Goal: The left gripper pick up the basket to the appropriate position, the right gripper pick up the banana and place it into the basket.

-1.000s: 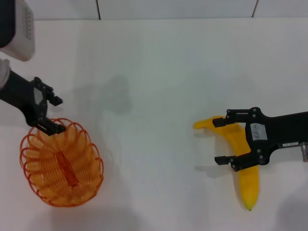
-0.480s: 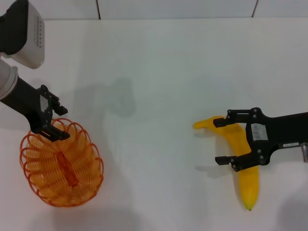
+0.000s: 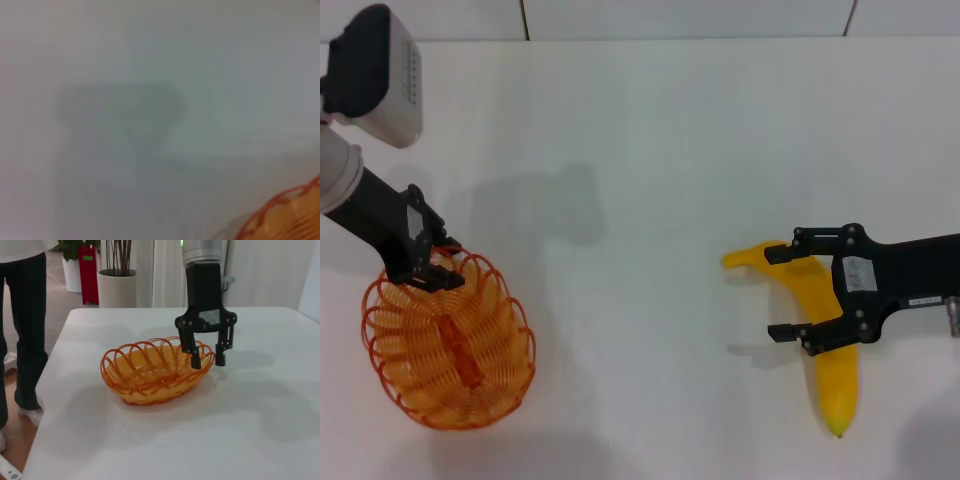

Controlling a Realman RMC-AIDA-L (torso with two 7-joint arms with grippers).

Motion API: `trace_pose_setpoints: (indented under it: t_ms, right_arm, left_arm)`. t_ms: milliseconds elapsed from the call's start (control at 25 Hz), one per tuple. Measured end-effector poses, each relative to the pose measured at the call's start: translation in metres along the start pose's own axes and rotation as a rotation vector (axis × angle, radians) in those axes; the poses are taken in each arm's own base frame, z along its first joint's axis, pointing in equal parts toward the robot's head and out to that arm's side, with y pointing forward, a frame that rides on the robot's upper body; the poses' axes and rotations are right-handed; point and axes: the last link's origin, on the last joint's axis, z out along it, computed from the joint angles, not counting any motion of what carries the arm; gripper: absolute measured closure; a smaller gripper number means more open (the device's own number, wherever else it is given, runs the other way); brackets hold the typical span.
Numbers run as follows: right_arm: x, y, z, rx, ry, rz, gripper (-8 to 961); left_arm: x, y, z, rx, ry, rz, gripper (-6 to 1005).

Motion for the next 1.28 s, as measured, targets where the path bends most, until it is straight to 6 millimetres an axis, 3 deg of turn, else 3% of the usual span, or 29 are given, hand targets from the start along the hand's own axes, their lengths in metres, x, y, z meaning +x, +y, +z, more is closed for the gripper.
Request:
trace_pose_setpoints:
  t_ms: [80,320,720,1080,1280]
  right_arm:
    - [0.000,0.000,0.000,0.001,0.000,0.001,62]
    - [0.001,0.001,-0.001,0.003,0.002,0.004,62]
    - [0.003,0.002,-0.003,0.004,0.002,0.010,62]
    - [0.003,0.002,-0.006,0.017,-0.011,0.013,63]
    - [0.004,0.003,-0.007,0.020,-0.014,0.016,63]
  left_arm:
    - [0.001,0.001,0.002,-0.009,-0.019,0.006,537]
    - [0.000,0.001,0.001,-0.005,-0.024,-0.001,770]
    - [-0.001,0.003,-0.002,-0.014,-0.022,0.008,856]
    - [-0.004,0.011,-0.037,0.022,0.120,-0.057,910]
    - [0.003,0.014,-0.037,0.010,0.203,-0.147,921]
